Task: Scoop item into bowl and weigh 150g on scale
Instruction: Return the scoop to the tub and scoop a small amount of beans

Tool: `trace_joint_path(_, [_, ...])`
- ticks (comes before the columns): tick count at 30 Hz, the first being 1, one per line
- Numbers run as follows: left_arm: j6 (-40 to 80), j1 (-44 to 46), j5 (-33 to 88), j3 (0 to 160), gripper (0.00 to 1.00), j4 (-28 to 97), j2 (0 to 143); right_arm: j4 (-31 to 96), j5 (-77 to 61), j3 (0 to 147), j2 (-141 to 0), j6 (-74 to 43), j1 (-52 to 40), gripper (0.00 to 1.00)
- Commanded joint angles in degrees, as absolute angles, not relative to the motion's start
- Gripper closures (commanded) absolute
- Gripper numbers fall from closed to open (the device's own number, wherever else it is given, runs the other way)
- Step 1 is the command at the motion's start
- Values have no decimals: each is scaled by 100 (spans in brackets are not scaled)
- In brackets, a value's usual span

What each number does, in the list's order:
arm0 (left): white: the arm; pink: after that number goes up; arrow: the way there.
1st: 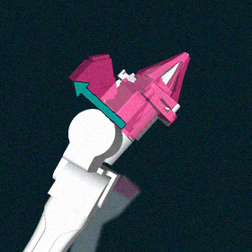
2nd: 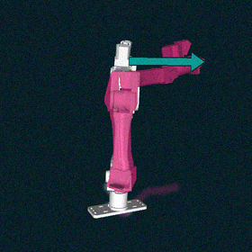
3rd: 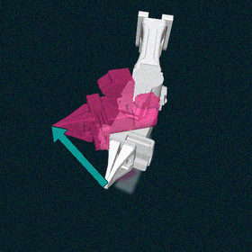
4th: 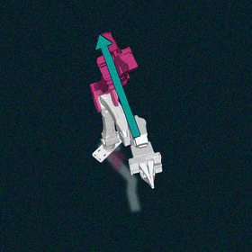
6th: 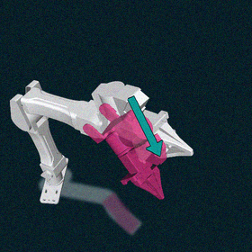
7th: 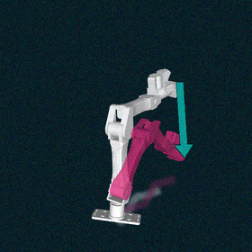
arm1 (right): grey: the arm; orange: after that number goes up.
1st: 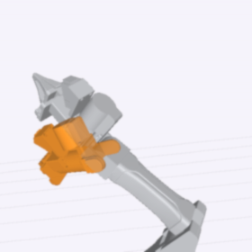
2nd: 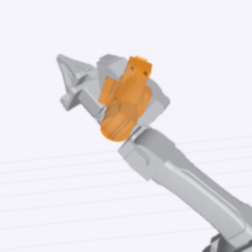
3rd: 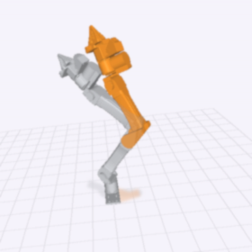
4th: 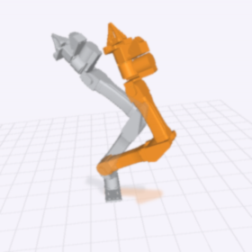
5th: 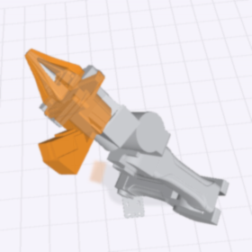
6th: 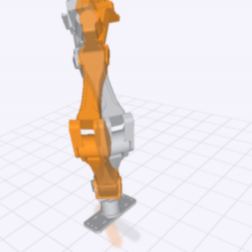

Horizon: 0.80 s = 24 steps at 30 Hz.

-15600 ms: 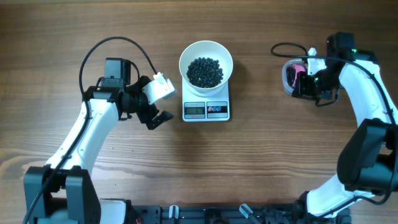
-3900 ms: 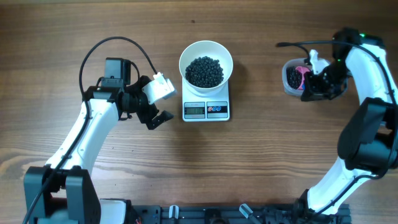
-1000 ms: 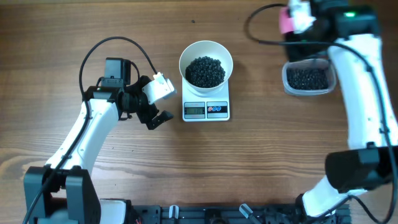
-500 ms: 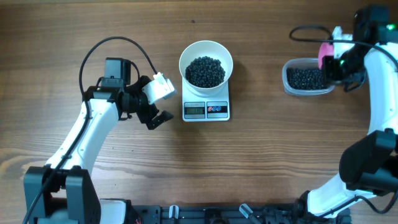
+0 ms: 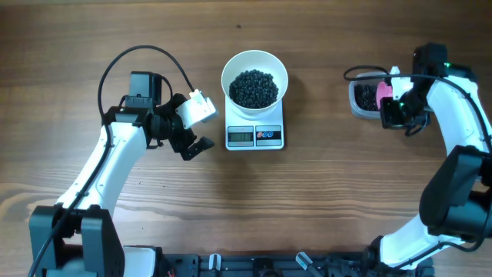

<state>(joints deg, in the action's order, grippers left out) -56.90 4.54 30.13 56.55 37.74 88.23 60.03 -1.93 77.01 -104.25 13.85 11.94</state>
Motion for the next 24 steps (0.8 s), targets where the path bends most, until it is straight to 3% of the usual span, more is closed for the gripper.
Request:
trace_joint_path(1, [-5745,427,3146,5614,0,3774,8873,6047,-495,7625,-10379,1507,1155,96])
trace_joint_path(7, [-5745,427,3146,5614,0,3776,8873,6300,-1350,7625,-10379,1645,1011,96])
trace_joint_path(18, [-5745,427,3146,5614,0,3776,8873,6659,-1564,7627,-10379,1472,956,96])
trace_joint_path(24, [-5745,427,3146,5614,0,3776,8873,6670,-2130,7627,-10379,1459,1308,96])
